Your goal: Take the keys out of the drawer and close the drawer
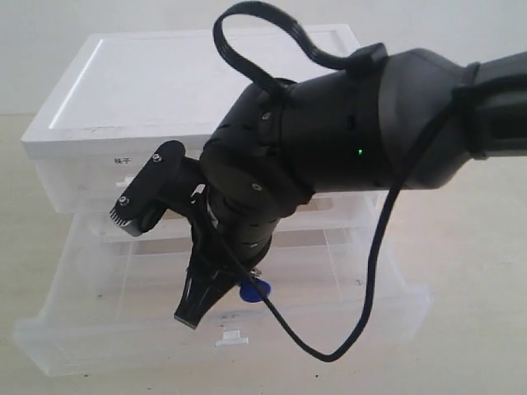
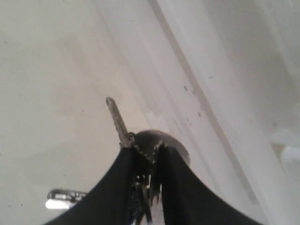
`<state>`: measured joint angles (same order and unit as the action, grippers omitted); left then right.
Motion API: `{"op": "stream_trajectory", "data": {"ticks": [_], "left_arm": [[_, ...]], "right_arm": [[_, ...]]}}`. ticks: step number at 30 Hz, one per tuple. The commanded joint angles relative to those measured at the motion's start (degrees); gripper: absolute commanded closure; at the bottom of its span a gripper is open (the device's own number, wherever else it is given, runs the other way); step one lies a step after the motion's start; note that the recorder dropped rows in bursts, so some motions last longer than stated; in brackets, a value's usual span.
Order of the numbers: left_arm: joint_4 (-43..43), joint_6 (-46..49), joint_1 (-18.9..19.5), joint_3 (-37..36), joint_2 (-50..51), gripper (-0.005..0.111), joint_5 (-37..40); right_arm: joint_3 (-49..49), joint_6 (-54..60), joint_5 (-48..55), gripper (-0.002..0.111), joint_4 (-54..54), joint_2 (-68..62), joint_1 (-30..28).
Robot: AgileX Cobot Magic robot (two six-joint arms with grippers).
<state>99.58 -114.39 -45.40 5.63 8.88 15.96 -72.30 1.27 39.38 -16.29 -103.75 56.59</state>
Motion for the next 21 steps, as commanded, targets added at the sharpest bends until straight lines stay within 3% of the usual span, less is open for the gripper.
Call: {"op": "stream_trajectory", "data": {"ticks": [1, 11, 16, 21], "left_arm": [[0.4, 0.4, 0.2, -0.2, -0.1, 0.102, 0.2], [0.4, 0.4, 0.2, -0.2, -0.1, 0.102, -1.6], [0.4, 6.9, 0.2, -0.4, 0.2, 0.102, -13.8], [0.4, 7.0, 0.2, -2.0, 4.0, 0.102, -16.0]], "right_arm": [[0.2, -0.2, -1.1, 0.109, -2.7, 5.3, -0.6], [0.2, -0.3, -0.7, 0.109, -3.6, 14.8, -0.6], [0.2, -0.3, -0.2, 0.109, -3.6, 20.5, -0.6], [0.2, -0.3, 0.3, 0.109, -3.6, 26.2, -0.6]]}}
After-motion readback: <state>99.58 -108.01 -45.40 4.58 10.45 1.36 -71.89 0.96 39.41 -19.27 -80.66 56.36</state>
